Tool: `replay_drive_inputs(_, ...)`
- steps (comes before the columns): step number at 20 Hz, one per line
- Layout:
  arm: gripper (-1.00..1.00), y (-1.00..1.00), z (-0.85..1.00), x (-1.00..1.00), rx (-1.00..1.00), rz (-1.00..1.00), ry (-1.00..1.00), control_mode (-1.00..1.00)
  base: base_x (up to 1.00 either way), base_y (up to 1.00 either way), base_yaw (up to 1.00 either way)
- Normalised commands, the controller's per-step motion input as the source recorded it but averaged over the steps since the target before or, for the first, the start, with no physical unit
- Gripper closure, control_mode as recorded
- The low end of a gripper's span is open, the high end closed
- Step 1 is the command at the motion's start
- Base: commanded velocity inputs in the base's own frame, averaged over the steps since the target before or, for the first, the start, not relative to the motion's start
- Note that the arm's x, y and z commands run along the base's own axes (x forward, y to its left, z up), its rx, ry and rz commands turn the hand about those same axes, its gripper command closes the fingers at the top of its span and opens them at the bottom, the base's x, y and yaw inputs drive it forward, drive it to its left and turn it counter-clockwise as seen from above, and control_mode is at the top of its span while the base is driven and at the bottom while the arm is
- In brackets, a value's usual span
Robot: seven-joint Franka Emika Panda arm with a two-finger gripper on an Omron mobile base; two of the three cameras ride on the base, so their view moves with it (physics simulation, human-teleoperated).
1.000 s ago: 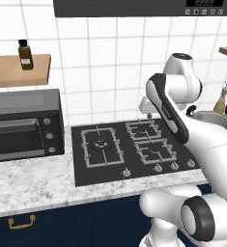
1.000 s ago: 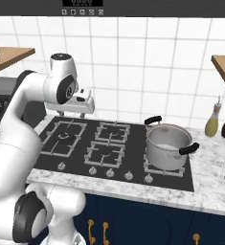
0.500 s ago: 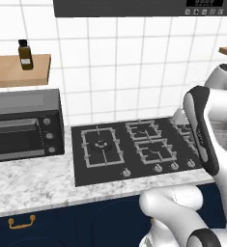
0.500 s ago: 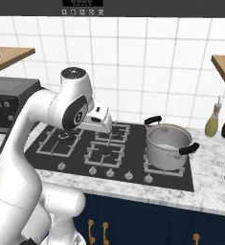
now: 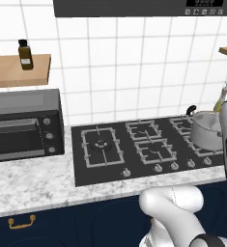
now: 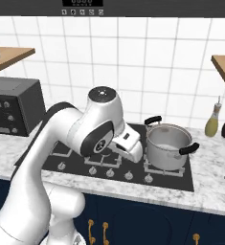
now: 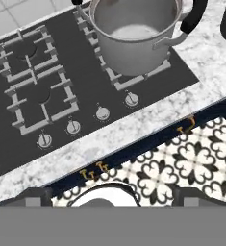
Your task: Pick the kettle from the counter and place it on a stove burner. Then turn the burner on.
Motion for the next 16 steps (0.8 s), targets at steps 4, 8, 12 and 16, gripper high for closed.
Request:
replay_drive_inputs(4,-1.0,-1.0,0.0,-0.04,0.08,-0.31,0.01,-1.0,0.0,0.0,0.0)
replay_drive_inputs(8,-1.0,-1.0,0.0,0.0,0.06,-0.29,0.0,-1.0,0.0,0.0,0.0)
replay_drive_inputs(12,-1.0,-1.0,0.0,0.0,0.04,-0.27,0.0,-1.0,0.0,0.0,0.0)
replay_drive_inputs(16,-1.0,-1.0,-0.03,0.03,0.03,-0.22,-0.01,-1.0,0.0,0.0,0.0)
